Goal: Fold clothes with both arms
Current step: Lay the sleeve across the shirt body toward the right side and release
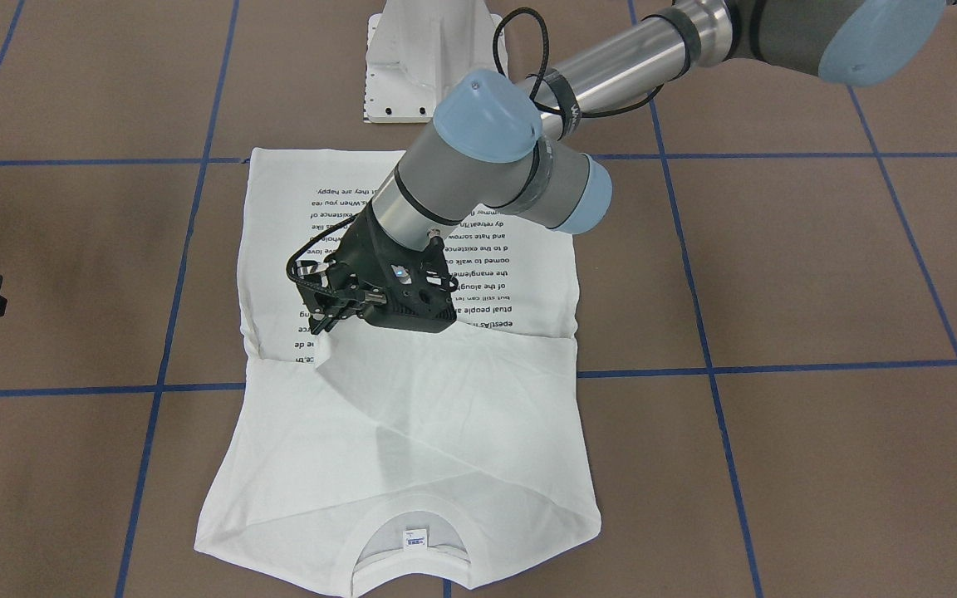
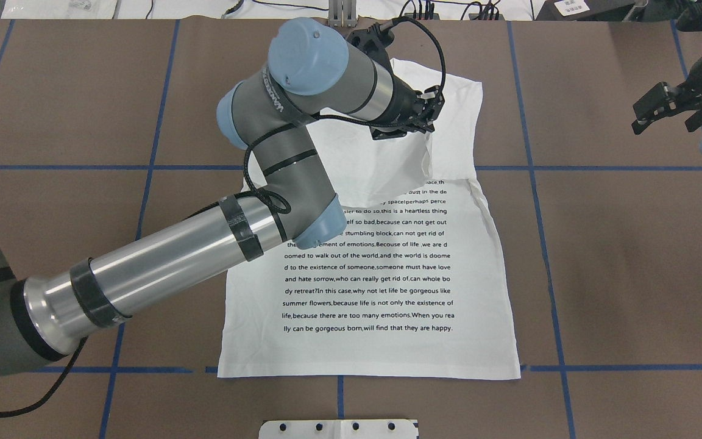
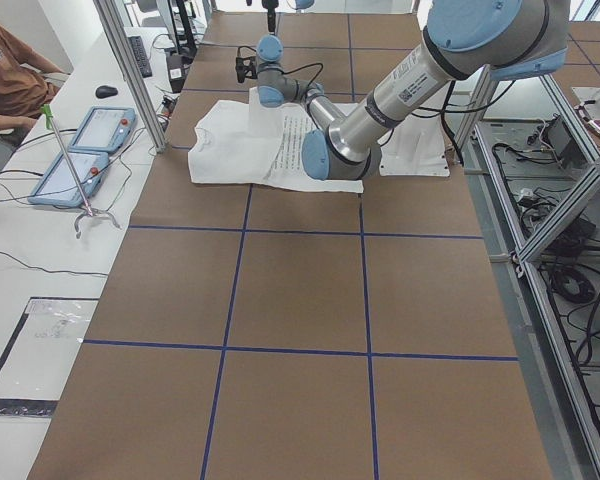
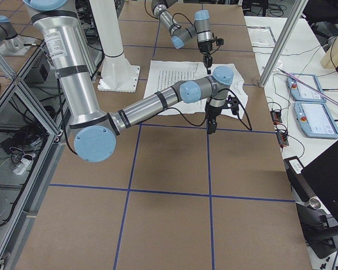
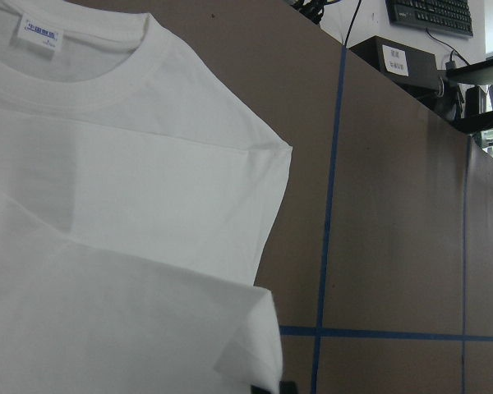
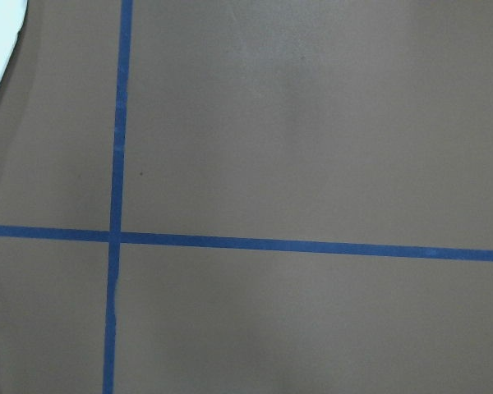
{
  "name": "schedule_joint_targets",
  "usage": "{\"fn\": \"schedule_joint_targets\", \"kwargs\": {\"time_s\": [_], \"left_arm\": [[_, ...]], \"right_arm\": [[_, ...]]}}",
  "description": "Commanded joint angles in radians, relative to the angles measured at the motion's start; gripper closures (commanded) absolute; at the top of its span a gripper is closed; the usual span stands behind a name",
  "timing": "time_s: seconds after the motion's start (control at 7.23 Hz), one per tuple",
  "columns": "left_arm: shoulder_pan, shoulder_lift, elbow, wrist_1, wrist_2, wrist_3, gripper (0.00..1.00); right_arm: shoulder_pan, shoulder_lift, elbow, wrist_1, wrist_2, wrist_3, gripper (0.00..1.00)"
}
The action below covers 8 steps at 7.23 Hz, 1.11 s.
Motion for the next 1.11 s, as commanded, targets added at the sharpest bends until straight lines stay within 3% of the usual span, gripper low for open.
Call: {"fn": "schedule_joint_targets", "kwargs": {"time_s": [0.0, 0.14, 0.28, 0.41, 0.55, 0.97], "left_arm": [[0.062, -0.002, 0.018, -0.004, 0.063, 0.005, 1.0], [0.08, -0.003, 0.027, -0.004, 0.096, 0.015, 1.0], [0.091, -0.008, 0.029, -0.004, 0.116, 0.016, 0.78], [0.094, -0.011, 0.029, -0.018, 0.124, 0.017, 0.01], [0.1, -0.012, 0.027, -0.024, 0.17, 0.017, 0.0], [0.095, -0.002, 0.02, -0.013, 0.166, 0.032, 0.0]], "right_arm": [[0.001, 0.001, -0.011, 0.001, 0.009, -0.002, 0.0], [0.001, 0.001, -0.011, 0.001, 0.018, -0.002, 0.0], [0.001, -0.001, -0.011, 0.001, 0.026, -0.002, 0.0], [0.0, 0.001, -0.011, 0.001, 0.026, -0.002, 0.0], [0.001, 0.001, -0.011, 0.003, 0.024, -0.002, 0.0], [0.0, 0.004, -0.004, 0.009, 0.047, 0.003, 0.0]]}}
